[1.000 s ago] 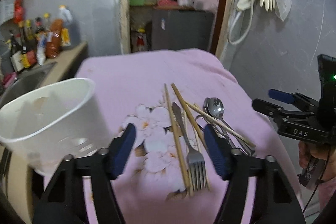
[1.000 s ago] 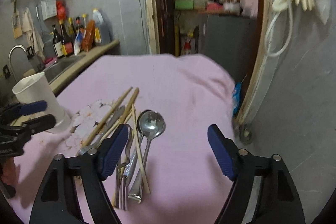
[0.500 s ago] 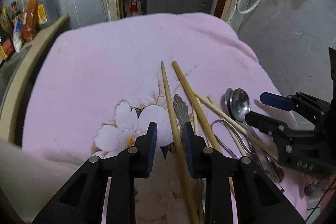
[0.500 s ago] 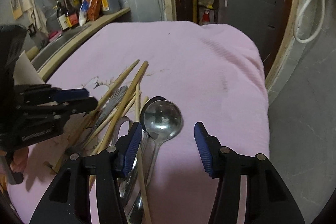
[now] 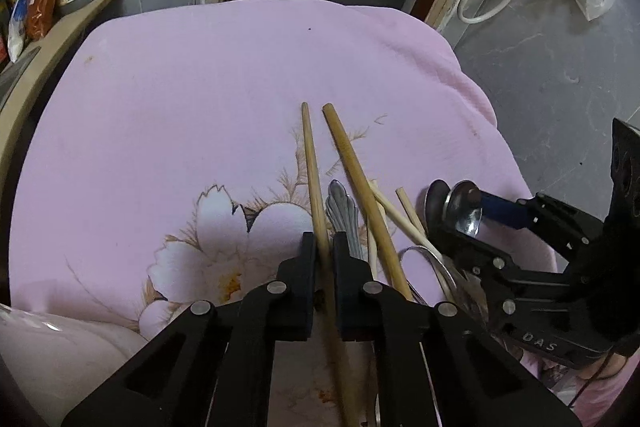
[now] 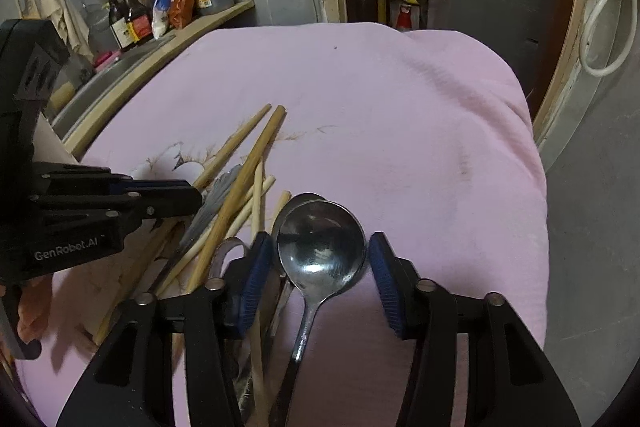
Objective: Organize utensils
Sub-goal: 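Grasp a wooden chopstick with the left tool while the right tool grasps a steel spoon, then lift the chopstick with the left tool while the right tool carries the spoon to the caddy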
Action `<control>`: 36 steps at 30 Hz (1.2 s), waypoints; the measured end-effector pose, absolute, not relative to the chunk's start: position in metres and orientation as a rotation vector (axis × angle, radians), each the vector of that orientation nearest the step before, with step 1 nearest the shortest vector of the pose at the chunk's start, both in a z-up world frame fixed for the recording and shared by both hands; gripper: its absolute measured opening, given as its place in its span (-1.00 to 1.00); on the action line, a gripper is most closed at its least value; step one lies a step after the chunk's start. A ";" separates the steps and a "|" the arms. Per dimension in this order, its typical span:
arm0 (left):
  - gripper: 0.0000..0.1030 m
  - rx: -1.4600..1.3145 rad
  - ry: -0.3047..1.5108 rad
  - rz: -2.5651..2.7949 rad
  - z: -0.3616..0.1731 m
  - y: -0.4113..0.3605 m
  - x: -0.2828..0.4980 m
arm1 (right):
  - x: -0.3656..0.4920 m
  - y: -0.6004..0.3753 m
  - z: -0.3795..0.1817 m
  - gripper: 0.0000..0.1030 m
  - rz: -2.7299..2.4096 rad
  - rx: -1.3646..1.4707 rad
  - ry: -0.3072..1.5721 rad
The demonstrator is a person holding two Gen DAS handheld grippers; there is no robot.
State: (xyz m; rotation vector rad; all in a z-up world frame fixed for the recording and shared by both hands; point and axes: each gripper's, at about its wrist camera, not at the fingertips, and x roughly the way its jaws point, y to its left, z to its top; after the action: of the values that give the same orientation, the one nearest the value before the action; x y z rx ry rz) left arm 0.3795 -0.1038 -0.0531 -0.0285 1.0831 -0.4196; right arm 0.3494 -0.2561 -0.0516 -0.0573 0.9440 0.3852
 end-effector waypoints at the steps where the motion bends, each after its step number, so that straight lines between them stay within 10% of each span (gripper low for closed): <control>1: -0.90 -0.039 1.085 -0.420 -0.053 -0.102 0.379 | 0.348 -0.258 -0.051 -0.24 0.386 -0.050 0.943; 27: -0.92 -0.281 0.426 -0.358 0.043 -0.066 0.245 | 0.237 -0.246 0.034 -0.28 0.321 -0.121 0.265; 28: -0.92 -0.286 0.403 -0.353 0.050 -0.061 0.244 | 0.239 -0.242 0.041 -0.35 0.324 -0.121 0.244; 29: -0.92 -0.295 0.373 -0.345 0.059 -0.054 0.244 | 0.239 -0.239 0.049 -0.87 0.327 -0.122 0.222; 36: -0.92 -0.362 0.319 -0.286 0.092 0.004 0.238 | 0.256 -0.222 0.072 -0.89 0.405 -0.080 0.221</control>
State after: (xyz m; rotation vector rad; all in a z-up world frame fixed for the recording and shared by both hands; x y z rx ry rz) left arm 0.2375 0.0037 0.0921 -0.3622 0.3186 -0.2859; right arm 0.2555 -0.2225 0.0716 -0.0804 0.2207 0.4052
